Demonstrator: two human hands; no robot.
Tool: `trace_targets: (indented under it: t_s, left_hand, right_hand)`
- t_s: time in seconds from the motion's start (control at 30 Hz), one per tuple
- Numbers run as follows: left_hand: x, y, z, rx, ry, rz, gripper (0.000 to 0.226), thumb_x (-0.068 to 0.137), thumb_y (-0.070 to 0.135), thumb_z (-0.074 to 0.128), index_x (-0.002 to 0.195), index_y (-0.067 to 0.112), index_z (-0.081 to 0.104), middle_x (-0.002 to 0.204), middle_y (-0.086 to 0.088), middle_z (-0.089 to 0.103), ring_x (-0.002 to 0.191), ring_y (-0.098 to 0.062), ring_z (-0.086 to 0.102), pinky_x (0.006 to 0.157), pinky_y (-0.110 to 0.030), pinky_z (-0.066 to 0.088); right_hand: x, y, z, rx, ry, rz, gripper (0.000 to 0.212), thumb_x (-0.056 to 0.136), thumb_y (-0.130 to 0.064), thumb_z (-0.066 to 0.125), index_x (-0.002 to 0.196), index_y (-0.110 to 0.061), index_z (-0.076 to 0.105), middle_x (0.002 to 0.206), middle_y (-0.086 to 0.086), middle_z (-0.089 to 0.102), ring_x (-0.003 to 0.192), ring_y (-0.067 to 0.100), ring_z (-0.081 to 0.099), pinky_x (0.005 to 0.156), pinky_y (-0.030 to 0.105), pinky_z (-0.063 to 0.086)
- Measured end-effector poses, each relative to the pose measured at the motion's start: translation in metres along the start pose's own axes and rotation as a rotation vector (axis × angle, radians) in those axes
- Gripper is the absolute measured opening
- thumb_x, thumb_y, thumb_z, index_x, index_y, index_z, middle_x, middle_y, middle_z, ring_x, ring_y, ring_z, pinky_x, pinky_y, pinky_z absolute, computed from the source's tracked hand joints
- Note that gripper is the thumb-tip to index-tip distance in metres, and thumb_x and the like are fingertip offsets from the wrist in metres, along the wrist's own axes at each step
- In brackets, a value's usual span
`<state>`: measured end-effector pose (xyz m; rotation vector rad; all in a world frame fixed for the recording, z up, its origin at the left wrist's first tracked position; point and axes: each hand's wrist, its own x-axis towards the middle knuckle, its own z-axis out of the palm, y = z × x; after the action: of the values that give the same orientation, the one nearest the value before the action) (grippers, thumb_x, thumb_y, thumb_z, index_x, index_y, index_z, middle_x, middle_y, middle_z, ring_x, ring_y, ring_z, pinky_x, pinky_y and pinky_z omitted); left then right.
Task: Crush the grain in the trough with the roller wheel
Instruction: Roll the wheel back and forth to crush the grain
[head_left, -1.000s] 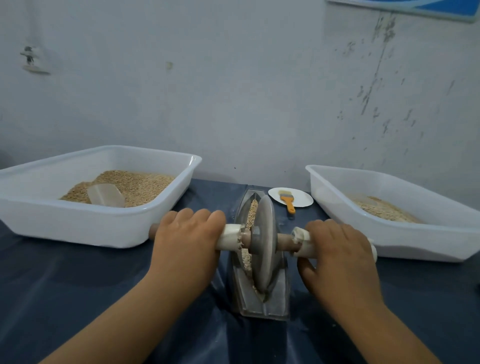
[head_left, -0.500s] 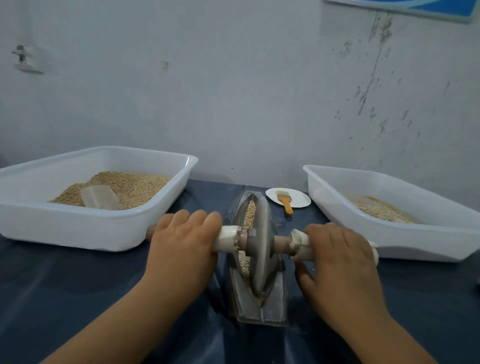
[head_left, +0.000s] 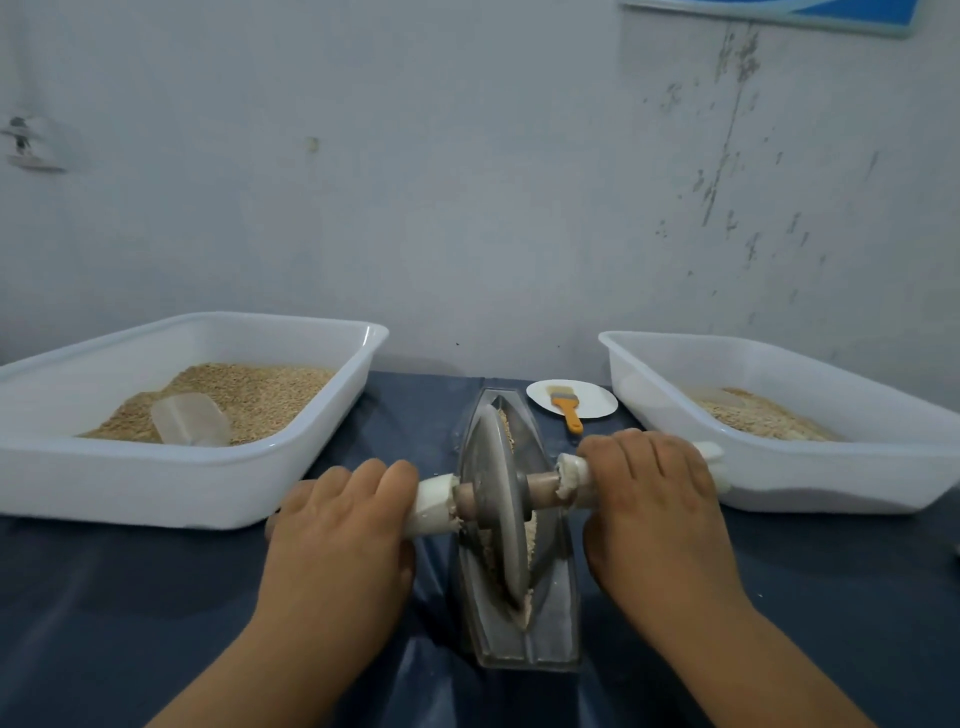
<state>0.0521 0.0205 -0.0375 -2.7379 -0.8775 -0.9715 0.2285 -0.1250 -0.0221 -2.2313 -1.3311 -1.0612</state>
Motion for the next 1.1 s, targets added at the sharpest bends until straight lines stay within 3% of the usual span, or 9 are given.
trace_targets:
  t_s: [0.13, 0.33, 0.5, 0.6, 0.73, 0.83, 0.93, 1.0, 1.1]
  left_hand:
    - [0.014, 0.007, 0.001, 0.051, -0.055, -0.067, 0.019, 0.082, 0.03, 0.058, 0.09, 0.03, 0.04, 0.084, 0.011, 0.046, 0.079, -0.013, 0.044, 0.072, -0.029, 0.033]
    - [-0.002, 0.004, -0.003, -0.005, 0.022, 0.03, 0.04, 0.053, 0.013, 0.081, 0.077, 0.021, 0.051, 0.069, 0.005, 0.045, 0.06, -0.02, 0.043, 0.057, -0.035, 0.04]
    - [0.011, 0.009, -0.002, 0.068, 0.033, 0.034, 0.032, 0.061, 0.015, 0.077, 0.08, 0.02, 0.052, 0.072, 0.002, 0.048, 0.064, -0.021, 0.046, 0.06, -0.036, 0.038]
    - [0.025, 0.014, -0.003, 0.107, 0.006, 0.023, 0.02, 0.077, 0.02, 0.065, 0.089, 0.022, 0.049, 0.081, 0.004, 0.048, 0.075, -0.02, 0.044, 0.071, -0.033, 0.034]
    - [0.013, 0.018, -0.007, 0.064, 0.078, 0.076, 0.031, 0.058, 0.01, 0.077, 0.077, 0.016, 0.053, 0.07, -0.001, 0.047, 0.064, -0.025, 0.045, 0.063, -0.039, 0.04]
    - [0.003, 0.012, -0.008, 0.046, 0.1, 0.1, 0.035, 0.057, 0.012, 0.078, 0.082, 0.018, 0.054, 0.076, 0.001, 0.048, 0.07, -0.024, 0.046, 0.068, -0.037, 0.036]
    - [0.007, 0.009, -0.003, 0.068, 0.049, 0.074, 0.037, 0.056, 0.013, 0.08, 0.083, 0.017, 0.055, 0.077, 0.0, 0.049, 0.07, -0.024, 0.048, 0.066, -0.037, 0.039]
    - [0.017, 0.012, -0.002, 0.113, -0.015, 0.053, 0.033, 0.066, 0.019, 0.075, 0.089, 0.02, 0.052, 0.081, 0.002, 0.049, 0.075, -0.022, 0.048, 0.071, -0.036, 0.04]
    - [0.03, 0.017, 0.0, 0.149, -0.069, 0.016, 0.021, 0.085, 0.028, 0.055, 0.102, 0.027, 0.042, 0.094, 0.007, 0.045, 0.089, -0.017, 0.044, 0.083, -0.03, 0.035]
  right_hand:
    - [0.004, -0.003, 0.002, -0.034, -0.068, 0.033, 0.04, 0.06, 0.0, 0.067, 0.097, -0.014, 0.062, 0.088, 0.004, 0.055, 0.083, 0.029, 0.052, 0.084, 0.043, 0.046]
    - [-0.018, 0.004, -0.004, 0.027, 0.056, 0.008, 0.051, 0.059, -0.003, 0.062, 0.109, -0.014, 0.061, 0.102, 0.003, 0.056, 0.095, 0.027, 0.049, 0.095, 0.043, 0.038]
    - [-0.014, 0.006, 0.004, 0.079, -0.072, 0.063, 0.062, 0.053, 0.002, 0.072, 0.113, -0.011, 0.063, 0.105, 0.008, 0.059, 0.098, 0.031, 0.051, 0.097, 0.039, 0.031]
    - [-0.008, 0.001, 0.003, 0.099, -0.24, 0.143, 0.06, 0.066, -0.004, 0.071, 0.124, -0.015, 0.058, 0.116, 0.006, 0.056, 0.108, 0.03, 0.05, 0.102, 0.035, 0.028]
    - [-0.03, 0.004, -0.005, 0.128, -0.174, 0.152, 0.071, 0.05, -0.003, 0.082, 0.118, -0.011, 0.062, 0.109, 0.008, 0.059, 0.101, 0.034, 0.057, 0.098, 0.041, 0.034]
    - [-0.039, 0.008, -0.012, 0.095, -0.099, 0.057, 0.082, 0.047, -0.008, 0.083, 0.125, -0.012, 0.057, 0.115, 0.008, 0.058, 0.107, 0.03, 0.051, 0.104, 0.045, 0.03]
    - [-0.03, 0.01, -0.01, 0.06, -0.15, 0.03, 0.078, 0.049, -0.007, 0.08, 0.124, -0.011, 0.059, 0.111, 0.008, 0.06, 0.106, 0.031, 0.053, 0.104, 0.043, 0.029]
    - [-0.018, 0.009, -0.007, 0.033, -0.245, 0.046, 0.072, 0.056, -0.008, 0.076, 0.126, -0.011, 0.058, 0.114, 0.008, 0.058, 0.107, 0.033, 0.054, 0.104, 0.038, 0.027]
    - [-0.004, 0.006, -0.005, 0.033, -0.333, 0.061, 0.068, 0.081, -0.021, 0.058, 0.144, -0.024, 0.032, 0.135, -0.001, 0.038, 0.126, 0.022, 0.034, 0.111, 0.029, 0.013]
